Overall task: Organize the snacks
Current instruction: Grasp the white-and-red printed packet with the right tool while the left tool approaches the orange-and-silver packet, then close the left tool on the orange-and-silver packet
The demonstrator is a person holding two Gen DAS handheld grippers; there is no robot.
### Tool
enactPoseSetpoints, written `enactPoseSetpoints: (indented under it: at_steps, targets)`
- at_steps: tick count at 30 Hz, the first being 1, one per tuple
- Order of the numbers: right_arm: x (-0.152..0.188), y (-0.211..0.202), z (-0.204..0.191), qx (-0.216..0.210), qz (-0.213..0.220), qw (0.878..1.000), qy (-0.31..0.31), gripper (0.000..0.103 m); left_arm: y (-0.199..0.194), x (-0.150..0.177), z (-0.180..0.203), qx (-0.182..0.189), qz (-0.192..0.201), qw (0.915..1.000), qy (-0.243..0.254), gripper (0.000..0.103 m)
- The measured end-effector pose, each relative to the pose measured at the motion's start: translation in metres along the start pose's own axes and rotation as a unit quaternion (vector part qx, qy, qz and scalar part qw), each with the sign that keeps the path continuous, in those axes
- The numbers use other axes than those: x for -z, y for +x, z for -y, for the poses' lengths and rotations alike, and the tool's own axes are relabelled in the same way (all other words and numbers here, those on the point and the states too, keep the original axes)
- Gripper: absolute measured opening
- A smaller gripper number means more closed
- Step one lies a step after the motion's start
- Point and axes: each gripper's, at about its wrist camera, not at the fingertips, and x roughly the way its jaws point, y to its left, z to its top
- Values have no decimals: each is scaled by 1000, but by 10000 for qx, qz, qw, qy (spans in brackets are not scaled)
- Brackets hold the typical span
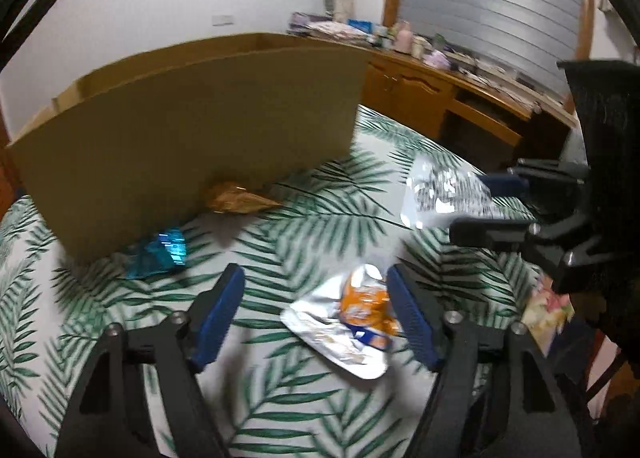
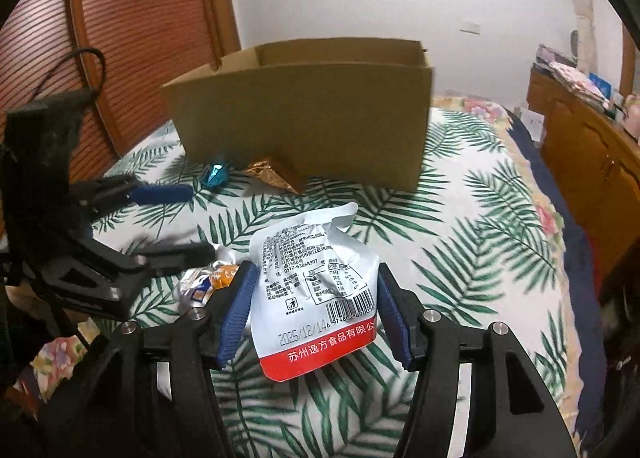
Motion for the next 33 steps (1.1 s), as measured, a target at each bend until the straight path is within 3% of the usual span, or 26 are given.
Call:
enactPoseSetpoints:
  at_steps: [5,11,15,16,21,25,33]
  targets:
    - [6,-11,5,76,61,9999,61,60,8,-1,18,228,-237,9992,227,71]
    - [12,-20,10,128,93,9998,89,60,21,1,27,112,-636,9967,482,70]
    - [14,-24,10,119,113,9998,104,60,17,0,29,135,-730,9959,512,49]
    - [14,-24,10,115,114,9998,111,60,15,0,30,111,-753,9958,504,49]
    - [16,-28,8,103,124,9998,115,60,8,5,23,37,-813,9960,374,52]
    - [18,-31,5,63,156,9998,113,60,-4,8,15,17,-726,9970,285,65]
    - [19,-29,0,12,161,9998,95,60,-4,10,14,-47,-916,9945,499,67]
